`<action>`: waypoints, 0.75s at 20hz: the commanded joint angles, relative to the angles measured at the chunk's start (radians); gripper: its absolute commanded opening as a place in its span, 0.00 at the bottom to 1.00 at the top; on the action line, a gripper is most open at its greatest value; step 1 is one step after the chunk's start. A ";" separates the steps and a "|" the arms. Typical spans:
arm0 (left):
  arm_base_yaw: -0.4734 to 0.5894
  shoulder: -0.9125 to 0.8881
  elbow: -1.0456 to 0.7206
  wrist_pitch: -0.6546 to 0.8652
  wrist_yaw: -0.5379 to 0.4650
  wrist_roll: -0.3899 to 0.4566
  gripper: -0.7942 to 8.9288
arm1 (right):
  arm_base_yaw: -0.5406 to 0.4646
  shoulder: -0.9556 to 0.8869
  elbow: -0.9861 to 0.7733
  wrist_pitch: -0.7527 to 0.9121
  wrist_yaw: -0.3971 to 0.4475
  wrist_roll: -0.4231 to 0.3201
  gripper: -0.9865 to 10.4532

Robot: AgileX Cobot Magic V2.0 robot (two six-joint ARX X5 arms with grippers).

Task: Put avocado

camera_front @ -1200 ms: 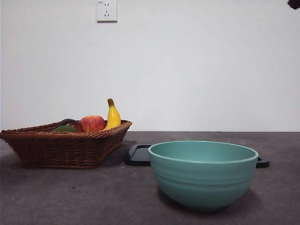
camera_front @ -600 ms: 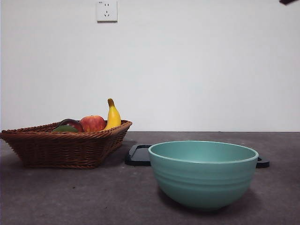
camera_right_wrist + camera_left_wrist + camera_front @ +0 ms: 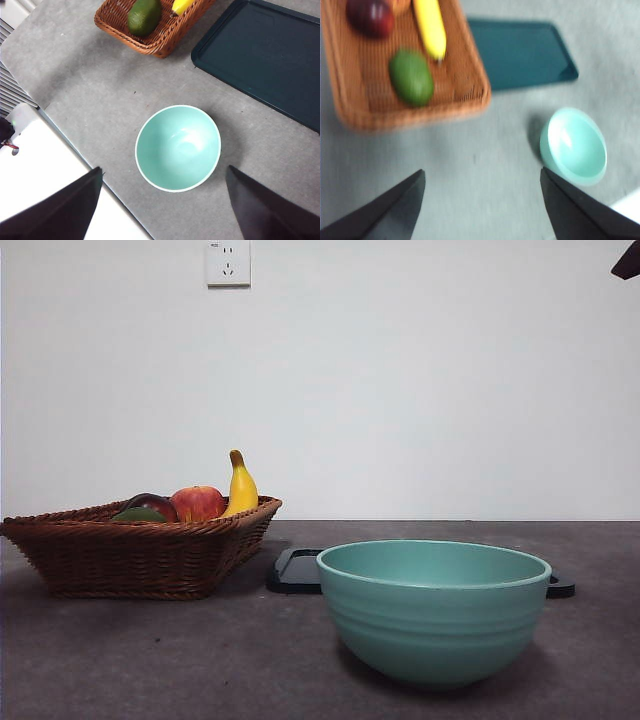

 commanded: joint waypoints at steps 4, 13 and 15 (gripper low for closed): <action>-0.073 0.256 0.166 0.066 -0.150 -0.007 0.46 | 0.006 0.008 0.018 0.008 -0.001 -0.007 0.43; -0.195 0.730 0.372 0.126 -0.389 -0.007 0.46 | 0.006 0.008 0.018 0.005 0.000 -0.007 0.43; -0.207 0.803 0.372 0.154 -0.440 -0.007 0.46 | 0.006 0.008 0.018 0.005 0.000 -0.007 0.43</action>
